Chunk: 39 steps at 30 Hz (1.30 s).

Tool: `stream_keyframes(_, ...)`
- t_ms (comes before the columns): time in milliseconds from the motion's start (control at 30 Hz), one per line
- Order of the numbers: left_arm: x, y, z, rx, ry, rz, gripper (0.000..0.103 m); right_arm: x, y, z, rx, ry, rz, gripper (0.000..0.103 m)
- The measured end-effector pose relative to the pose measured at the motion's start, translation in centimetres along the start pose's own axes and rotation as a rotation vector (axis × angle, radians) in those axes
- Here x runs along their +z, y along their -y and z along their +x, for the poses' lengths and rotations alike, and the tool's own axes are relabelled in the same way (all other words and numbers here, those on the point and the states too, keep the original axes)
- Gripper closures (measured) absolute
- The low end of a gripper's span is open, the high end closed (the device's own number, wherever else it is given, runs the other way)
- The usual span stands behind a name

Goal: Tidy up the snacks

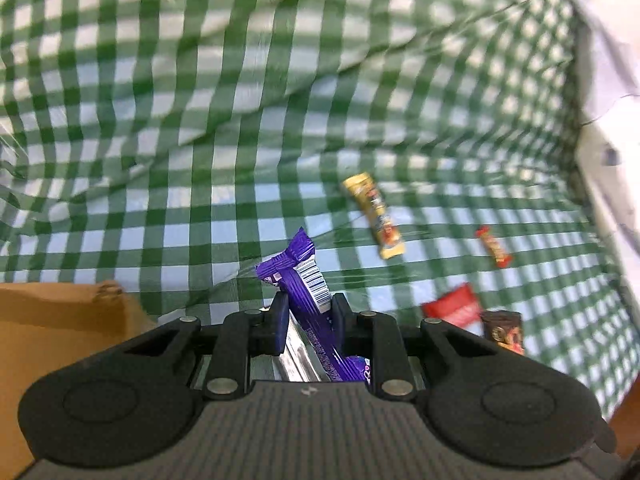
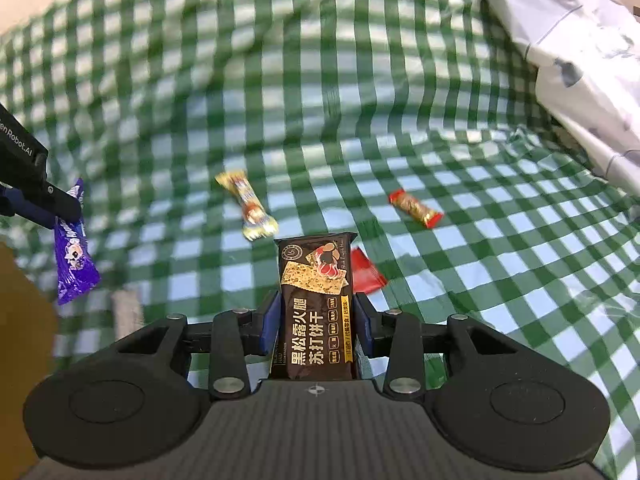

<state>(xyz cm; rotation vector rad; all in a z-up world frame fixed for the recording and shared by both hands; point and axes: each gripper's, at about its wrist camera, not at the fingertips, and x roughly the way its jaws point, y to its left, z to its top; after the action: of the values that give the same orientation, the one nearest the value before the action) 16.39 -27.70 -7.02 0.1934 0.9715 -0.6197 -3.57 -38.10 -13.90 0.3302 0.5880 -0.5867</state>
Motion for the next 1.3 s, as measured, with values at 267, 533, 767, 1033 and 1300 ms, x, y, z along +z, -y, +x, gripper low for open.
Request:
stream_keyframes(267,-5.4,-1.7,-12.0,-0.019,0.095,-0.004,0.078,0.0,-3.6,-11.1,0.101,0.088,0.012,0.062)
stream_keyframes(533,-12.9,-8.0,-22.0,0.07,0.1,-0.039,0.078,-3.1,-9.0,-20.5,0.228,0.078,-0.024,0.062)
stream_keyframes(767,-20.1,-12.6,-28.1,0.136,0.092,-0.075,0.078,-6.9,-14.2,-26.9,0.333,0.023,-0.101,0.062)
stream_keyframes(1033,-26.3,-15.3,-32.2,0.192,0.11,-0.087,0.078,-9.9,-18.1,-32.0,0.385,0.02,-0.18,0.062)
stream_keyframes(1300,-29.0,-16.6,-34.5,0.197,0.138,-0.112,0.078,-11.1,-19.8,-34.9,0.381,0.044,-0.228,0.062)
